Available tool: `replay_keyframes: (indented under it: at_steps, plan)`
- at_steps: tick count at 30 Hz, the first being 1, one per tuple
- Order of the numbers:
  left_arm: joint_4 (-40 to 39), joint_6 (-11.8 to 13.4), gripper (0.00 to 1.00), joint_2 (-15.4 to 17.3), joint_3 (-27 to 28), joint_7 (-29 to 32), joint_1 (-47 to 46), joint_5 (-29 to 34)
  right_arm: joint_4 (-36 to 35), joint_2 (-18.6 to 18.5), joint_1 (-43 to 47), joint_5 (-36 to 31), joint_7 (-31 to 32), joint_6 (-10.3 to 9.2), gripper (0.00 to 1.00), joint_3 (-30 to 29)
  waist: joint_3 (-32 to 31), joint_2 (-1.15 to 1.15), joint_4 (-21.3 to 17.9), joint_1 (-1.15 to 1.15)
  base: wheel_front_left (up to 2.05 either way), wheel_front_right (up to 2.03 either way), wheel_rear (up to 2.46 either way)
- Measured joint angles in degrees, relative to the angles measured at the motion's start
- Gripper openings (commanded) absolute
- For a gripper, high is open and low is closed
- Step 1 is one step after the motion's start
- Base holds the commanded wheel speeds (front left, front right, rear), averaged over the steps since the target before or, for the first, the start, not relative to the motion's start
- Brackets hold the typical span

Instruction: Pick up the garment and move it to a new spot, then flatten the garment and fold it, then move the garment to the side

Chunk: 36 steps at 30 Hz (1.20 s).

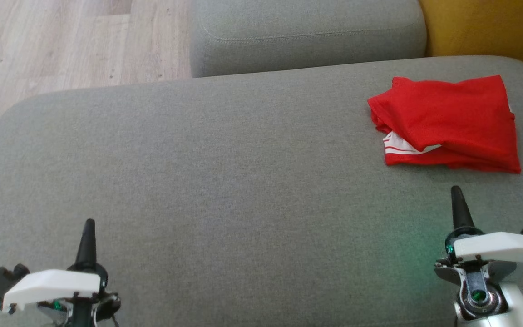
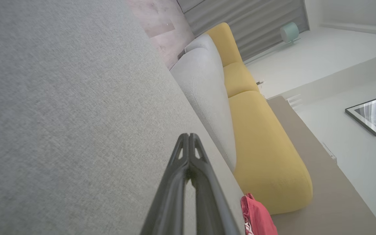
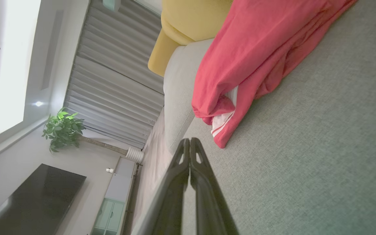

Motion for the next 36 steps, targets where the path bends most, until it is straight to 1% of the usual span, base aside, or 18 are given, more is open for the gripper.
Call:
replay_keyframes:
  at_steps: [18,28,36]
  plan:
    - [-1.63,-0.01,0.00,-0.10,0.05,2.93,-0.29,-11.32,-2.70,1.14,1.31,10.34,2.77,0.00,0.00,-3.37,0.52,0.00,0.19,0.00,0.00,0.00,0.00]
    - [-2.55,-0.01,0.00,-0.15,0.09,4.80,-0.74,-18.92,-4.83,1.59,1.31,17.22,4.60,0.00,0.00,-5.44,0.87,0.00,0.32,0.00,0.00,0.00,0.00]
    - [-3.31,-0.03,0.00,-0.23,0.11,5.92,-1.48,-23.41,-6.03,2.10,2.15,21.23,5.61,0.00,0.00,-6.84,1.07,0.00,0.39,0.00,0.00,0.00,0.00]
